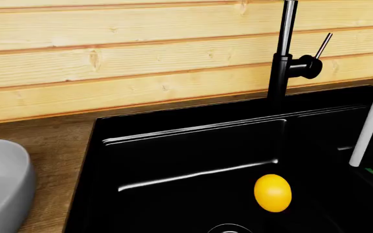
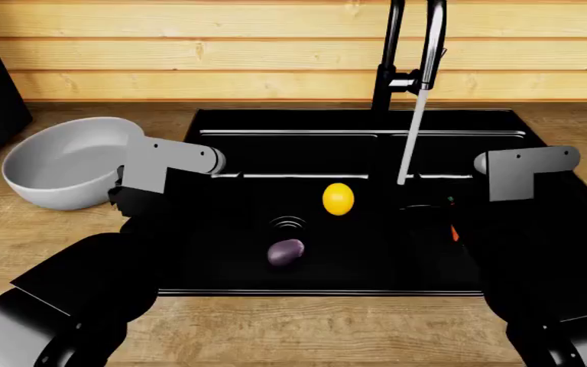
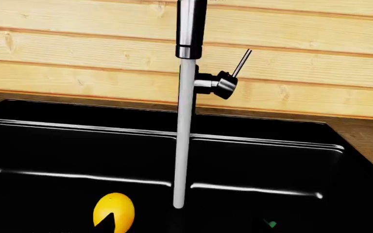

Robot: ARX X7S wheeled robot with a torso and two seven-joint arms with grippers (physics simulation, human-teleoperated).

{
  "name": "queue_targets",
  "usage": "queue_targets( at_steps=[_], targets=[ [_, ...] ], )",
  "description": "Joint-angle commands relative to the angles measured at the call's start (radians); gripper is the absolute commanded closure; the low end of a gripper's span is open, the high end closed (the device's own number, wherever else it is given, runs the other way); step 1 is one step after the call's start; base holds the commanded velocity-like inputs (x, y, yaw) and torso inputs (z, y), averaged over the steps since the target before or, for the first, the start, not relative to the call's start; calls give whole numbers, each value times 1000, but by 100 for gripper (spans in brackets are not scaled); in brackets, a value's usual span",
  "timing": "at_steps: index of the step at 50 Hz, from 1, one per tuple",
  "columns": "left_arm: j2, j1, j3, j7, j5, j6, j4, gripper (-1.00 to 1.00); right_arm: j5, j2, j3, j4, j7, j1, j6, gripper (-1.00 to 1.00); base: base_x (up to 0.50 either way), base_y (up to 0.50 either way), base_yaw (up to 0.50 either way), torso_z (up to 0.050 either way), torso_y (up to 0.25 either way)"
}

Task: Pick the eggplants and oranges from the sink and place them in one bowl. Place the carrot in the other bowl. Then turn off the sink faucet.

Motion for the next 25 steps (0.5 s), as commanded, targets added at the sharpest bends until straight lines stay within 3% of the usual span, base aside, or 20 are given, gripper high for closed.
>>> queue_targets(
  at_steps=[1, 10, 25],
  targets=[
    [3, 6, -16, -8, -22, -23, 2, -100, 45, 76, 86, -51, -1, -12, 70, -100, 355, 0, 0, 0, 0],
    [-12, -14, -24, -18, -46, -87, 21, -100, 151, 227, 152, -112, -43, 63, 312, -100, 359, 0, 0, 0, 0],
    [-9, -15, -32, -33, -63, -111, 23, -100, 182, 376, 174, -94, -68, 143, 456, -100, 359, 0, 0, 0, 1]
  ],
)
